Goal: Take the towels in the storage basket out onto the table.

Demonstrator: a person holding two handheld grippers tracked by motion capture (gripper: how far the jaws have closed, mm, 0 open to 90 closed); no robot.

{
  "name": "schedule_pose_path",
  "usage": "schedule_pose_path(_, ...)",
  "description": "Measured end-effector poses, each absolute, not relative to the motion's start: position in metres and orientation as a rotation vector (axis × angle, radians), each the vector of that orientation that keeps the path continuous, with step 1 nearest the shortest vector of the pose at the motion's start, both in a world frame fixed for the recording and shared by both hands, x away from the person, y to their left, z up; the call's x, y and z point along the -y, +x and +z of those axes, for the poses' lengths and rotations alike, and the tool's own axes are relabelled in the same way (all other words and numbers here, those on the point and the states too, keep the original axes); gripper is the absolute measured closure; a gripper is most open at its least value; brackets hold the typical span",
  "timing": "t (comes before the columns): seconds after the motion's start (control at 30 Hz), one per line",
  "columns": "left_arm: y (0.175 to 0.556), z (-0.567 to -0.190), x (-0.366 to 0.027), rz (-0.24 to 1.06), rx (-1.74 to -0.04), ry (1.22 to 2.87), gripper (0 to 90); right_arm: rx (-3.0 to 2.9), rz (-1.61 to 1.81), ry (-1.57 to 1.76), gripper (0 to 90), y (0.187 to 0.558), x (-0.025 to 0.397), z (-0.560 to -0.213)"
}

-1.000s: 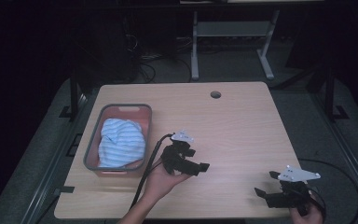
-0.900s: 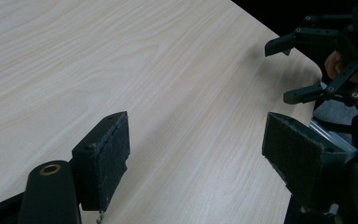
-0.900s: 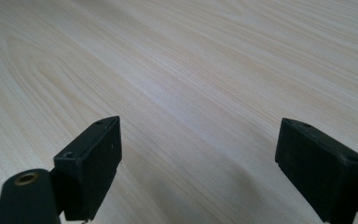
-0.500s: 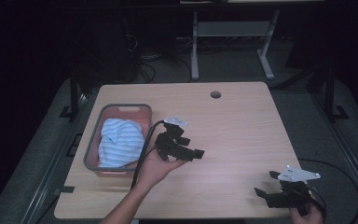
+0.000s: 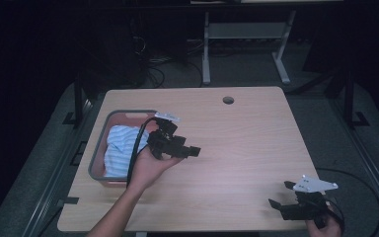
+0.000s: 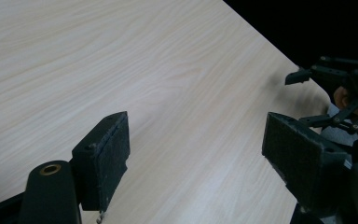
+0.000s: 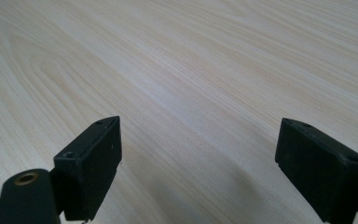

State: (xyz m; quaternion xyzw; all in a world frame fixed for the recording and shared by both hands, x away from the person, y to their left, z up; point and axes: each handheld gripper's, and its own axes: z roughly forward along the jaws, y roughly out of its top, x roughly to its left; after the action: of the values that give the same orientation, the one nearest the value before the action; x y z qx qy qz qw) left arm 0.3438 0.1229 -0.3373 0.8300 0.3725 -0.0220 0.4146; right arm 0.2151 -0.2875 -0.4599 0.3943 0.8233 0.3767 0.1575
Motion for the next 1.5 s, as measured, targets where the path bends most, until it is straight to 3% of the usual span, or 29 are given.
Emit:
schedule_pose_path(0.9, 0.357, -0.324, -0.187, 0.071, -1.110, 2.083, 22.9, -2.353, 1.073, 1.121, 14.0, 0.214, 0.288, -0.459)
schedule_pose_path(1.5, 0.365, -0.339, -0.234, 0.143, -1.274, 2.070, 23.0, -2.353, 1.072, 1.114, 14.1, 0.213, 0.287, -0.458)
